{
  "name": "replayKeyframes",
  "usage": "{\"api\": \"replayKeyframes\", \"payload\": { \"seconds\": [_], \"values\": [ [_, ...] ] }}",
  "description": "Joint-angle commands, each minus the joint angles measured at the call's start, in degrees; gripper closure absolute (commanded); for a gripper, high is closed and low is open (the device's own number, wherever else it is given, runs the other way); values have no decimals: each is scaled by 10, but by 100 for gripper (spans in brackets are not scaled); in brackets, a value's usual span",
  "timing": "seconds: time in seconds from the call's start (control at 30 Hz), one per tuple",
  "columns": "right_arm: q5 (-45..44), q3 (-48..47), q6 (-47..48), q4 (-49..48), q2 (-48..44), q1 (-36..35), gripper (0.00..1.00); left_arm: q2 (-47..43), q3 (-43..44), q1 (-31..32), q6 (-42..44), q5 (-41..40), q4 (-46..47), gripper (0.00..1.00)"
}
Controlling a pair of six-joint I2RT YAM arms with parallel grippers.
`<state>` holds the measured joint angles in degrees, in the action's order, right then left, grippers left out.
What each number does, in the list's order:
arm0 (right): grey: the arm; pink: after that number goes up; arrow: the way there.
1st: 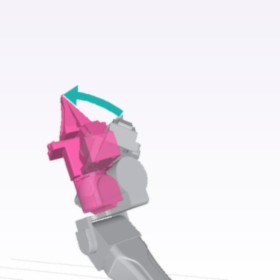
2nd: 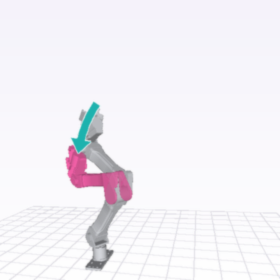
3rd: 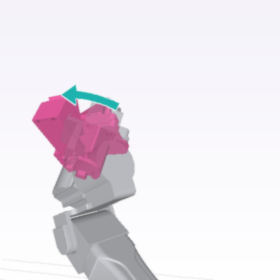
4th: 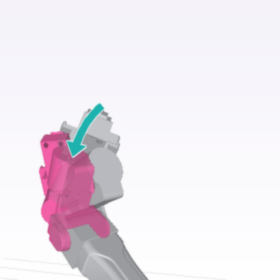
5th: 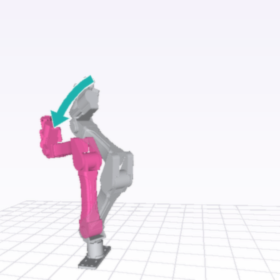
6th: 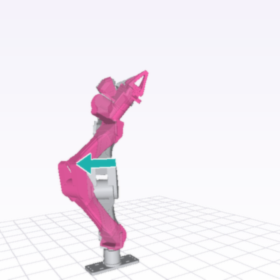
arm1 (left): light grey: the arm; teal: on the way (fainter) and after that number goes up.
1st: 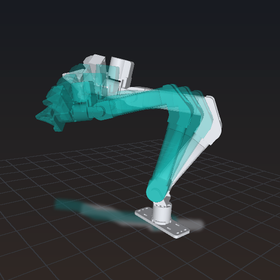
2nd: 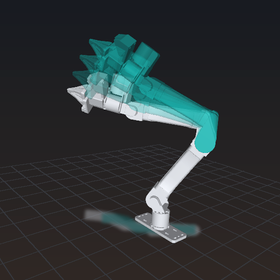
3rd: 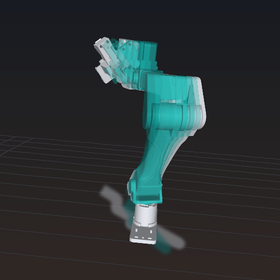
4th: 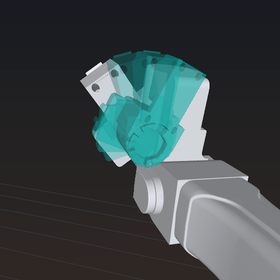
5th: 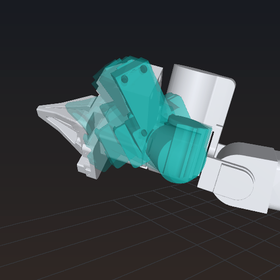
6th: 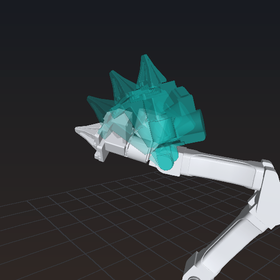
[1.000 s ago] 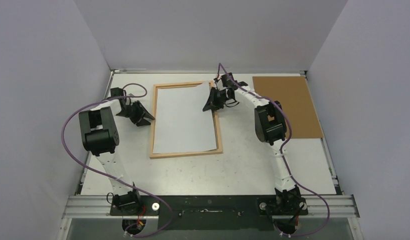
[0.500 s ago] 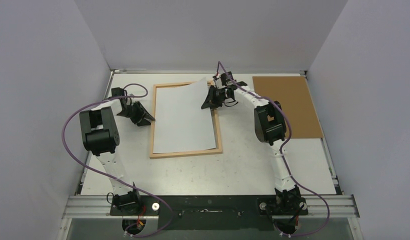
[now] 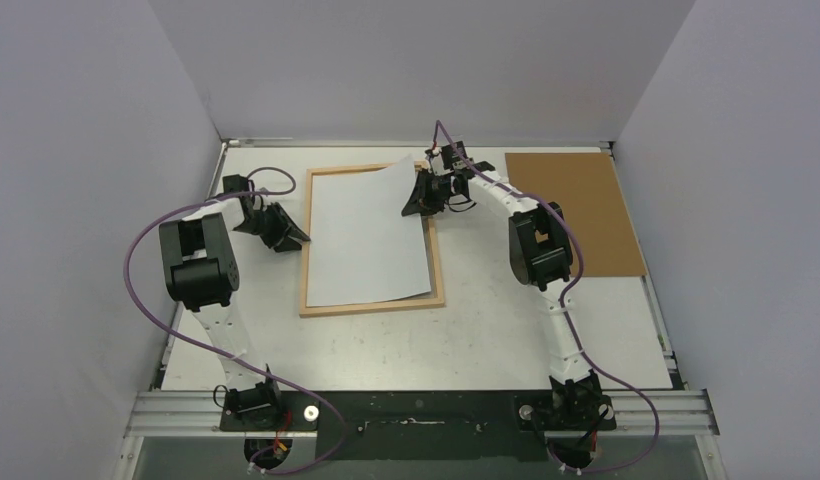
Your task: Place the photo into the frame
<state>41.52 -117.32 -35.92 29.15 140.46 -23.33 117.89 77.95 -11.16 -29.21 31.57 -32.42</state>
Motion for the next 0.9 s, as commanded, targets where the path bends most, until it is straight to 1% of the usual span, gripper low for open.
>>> {"api": "replayKeyframes", "payload": {
  "seconds": [0.0,0.07,0.17,0.4,0.5,0.57,0.67,0.73,0.8,0.87],
  "values": [
    [-6,-21,11,-25,0,-3,88,9,20,5,16,-11,-14,70],
    [-14,-11,7,-36,-6,-4,92,8,22,5,17,-12,-16,70],
    [-16,-2,-1,-48,-7,-4,94,7,21,5,17,-12,-17,70],
    [-23,26,-13,-65,-18,-6,95,3,19,5,16,-12,-18,70],
    [-20,51,-24,-87,-30,-5,93,0,17,5,15,-13,-17,69],
    [-11,58,-34,-99,-31,-4,90,-1,15,5,14,-17,-13,69],
    [-11,51,-30,-93,-32,-4,80,0,13,5,14,-19,-12,69],
    [-11,46,-29,-91,-34,-4,75,0,11,5,14,-19,-12,69],
    [5,34,-29,-86,-31,-4,73,1,10,5,14,-20,-12,69],
    [3,17,-23,-63,-28,-4,71,2,10,5,15,-20,-11,69]
  ]
}}
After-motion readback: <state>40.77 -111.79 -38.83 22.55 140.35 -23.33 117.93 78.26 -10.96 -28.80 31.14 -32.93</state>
